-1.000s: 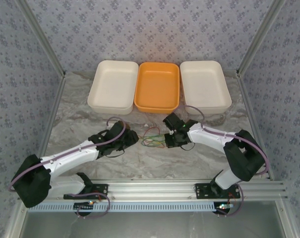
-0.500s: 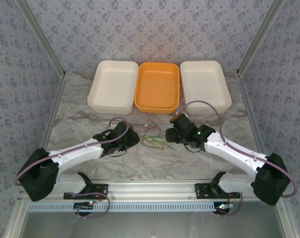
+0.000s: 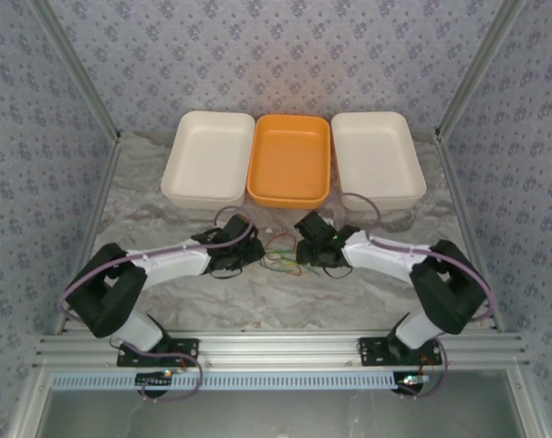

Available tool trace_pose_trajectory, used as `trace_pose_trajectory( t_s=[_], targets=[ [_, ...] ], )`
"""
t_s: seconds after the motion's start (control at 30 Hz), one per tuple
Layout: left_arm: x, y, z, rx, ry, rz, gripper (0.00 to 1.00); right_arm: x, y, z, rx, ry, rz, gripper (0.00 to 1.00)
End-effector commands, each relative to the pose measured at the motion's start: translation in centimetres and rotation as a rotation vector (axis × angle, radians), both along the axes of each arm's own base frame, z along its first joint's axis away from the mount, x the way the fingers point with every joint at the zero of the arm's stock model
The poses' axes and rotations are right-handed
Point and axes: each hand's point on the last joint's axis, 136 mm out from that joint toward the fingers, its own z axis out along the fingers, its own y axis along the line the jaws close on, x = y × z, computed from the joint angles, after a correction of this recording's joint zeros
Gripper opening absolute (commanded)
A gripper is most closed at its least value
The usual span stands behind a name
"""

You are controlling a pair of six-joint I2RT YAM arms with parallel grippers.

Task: Untangle the cables

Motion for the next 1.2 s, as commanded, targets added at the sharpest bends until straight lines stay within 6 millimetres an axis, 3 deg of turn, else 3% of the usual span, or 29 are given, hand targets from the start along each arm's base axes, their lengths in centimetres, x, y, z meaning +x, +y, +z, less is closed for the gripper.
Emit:
trace_pose_trajectory(
  t_s=[0.0, 0.1, 0.23, 0.4, 0.5, 0.57, 0.67, 0.83, 0.93, 1.07, 1.17],
  targets=[
    [1.2, -1.3, 1.1, -0.029, -0.033, -0.034, 0.55, 0.9, 1.0, -0.8, 0.024, 0.004, 0.001, 0.55],
    [1.0, -1.4, 1.8, -0.047, -0.038, -0.032, 0.55, 1.5, 1.2, -1.8, 0.019, 0.015, -0.003, 0.40],
    [0.1, 0.5, 3.8, -0.020, -0.063, -0.001, 0.55, 2.5, 1.3, -0.8, -0.036, -0.062, 0.055, 0.00],
    [-0.6, 4.7, 10.4, 0.017, -0.216, 0.022, 0.63, 3.5, 2.1, 5.1, -0.176, -0.322, 0.295, 0.00],
    [-0.3, 6.2, 14.1, -0.040, -0.294, -0.036, 0.67, 3.4, 3.0, 8.2, -0.243, -0.435, 0.448, 0.00],
    [0.4, 6.5, 15.8, -0.087, -0.329, -0.105, 0.70, 3.1, 3.9, 10.1, -0.264, -0.510, 0.550, 0.00],
    [1.2, 5.1, 17.4, -0.145, -0.354, -0.267, 0.62, 3.0, 4.7, 12.5, -0.319, -0.615, 0.647, 0.00],
    [1.5, 2.3, 17.4, -0.153, -0.340, -0.498, 0.57, 2.7, 6.1, 16.3, -0.366, -0.779, 0.768, 0.00],
    [1.5, 1.2, 15.8, -0.177, -0.268, -0.549, 0.53, 2.9, 6.3, 17.9, -0.370, -0.832, 0.788, 0.00],
    [1.5, 2.2, 14.0, -0.176, -0.226, -0.445, 0.53, 3.6, 5.8, 18.1, -0.315, -0.797, 0.759, 0.00],
    [0.6, 4.6, 13.5, -0.128, -0.233, -0.318, 0.55, 3.7, 5.1, 17.2, -0.264, -0.758, 0.738, 0.00]
  ],
)
